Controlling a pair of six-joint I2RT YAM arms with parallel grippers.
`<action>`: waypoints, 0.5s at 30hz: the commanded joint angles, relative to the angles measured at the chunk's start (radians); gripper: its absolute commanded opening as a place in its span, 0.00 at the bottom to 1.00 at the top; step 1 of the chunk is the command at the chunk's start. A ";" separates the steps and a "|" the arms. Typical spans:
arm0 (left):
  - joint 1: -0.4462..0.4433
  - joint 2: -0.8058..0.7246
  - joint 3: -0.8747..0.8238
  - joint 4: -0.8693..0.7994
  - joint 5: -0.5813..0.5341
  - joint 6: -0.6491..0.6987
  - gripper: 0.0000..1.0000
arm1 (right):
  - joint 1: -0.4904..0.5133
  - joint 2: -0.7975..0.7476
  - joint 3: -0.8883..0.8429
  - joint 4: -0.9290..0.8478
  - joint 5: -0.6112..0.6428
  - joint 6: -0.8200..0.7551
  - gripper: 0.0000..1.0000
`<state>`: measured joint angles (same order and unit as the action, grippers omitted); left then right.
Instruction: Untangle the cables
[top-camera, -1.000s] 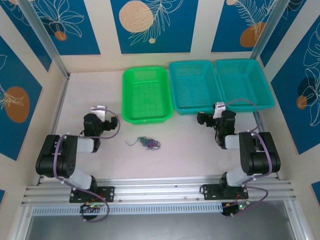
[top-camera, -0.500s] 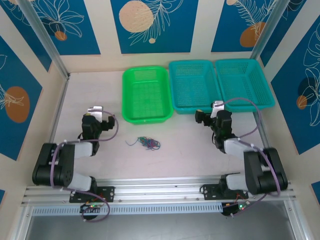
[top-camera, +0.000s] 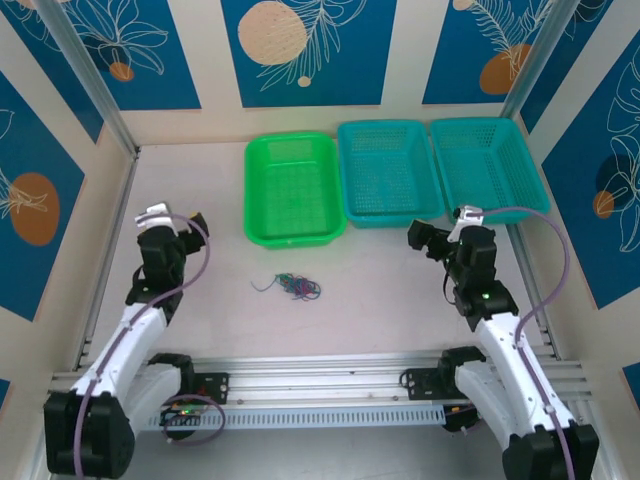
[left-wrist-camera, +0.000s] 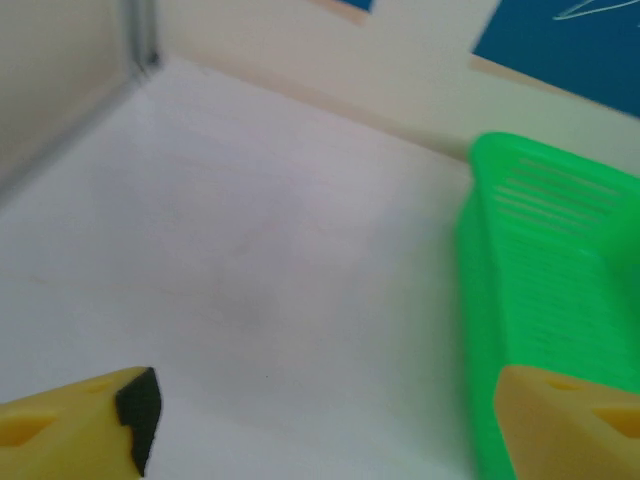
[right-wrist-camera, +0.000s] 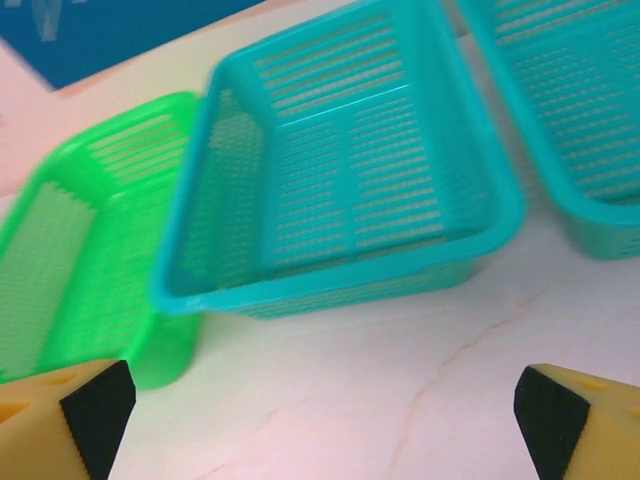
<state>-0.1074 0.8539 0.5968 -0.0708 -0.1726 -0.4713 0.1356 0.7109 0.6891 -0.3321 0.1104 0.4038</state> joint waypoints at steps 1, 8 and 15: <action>-0.046 -0.032 0.031 -0.309 0.241 -0.232 0.80 | 0.061 0.021 0.099 -0.176 -0.351 0.027 1.00; -0.277 -0.031 -0.081 -0.276 0.371 -0.469 0.74 | 0.477 0.190 0.198 -0.164 -0.289 0.000 0.99; -0.363 0.132 -0.175 -0.079 0.321 -0.566 0.69 | 0.718 0.480 0.280 -0.125 -0.121 -0.112 0.99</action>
<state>-0.4564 0.9546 0.4519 -0.2527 0.1562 -0.9581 0.8169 1.1278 0.9264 -0.4534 -0.0719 0.3553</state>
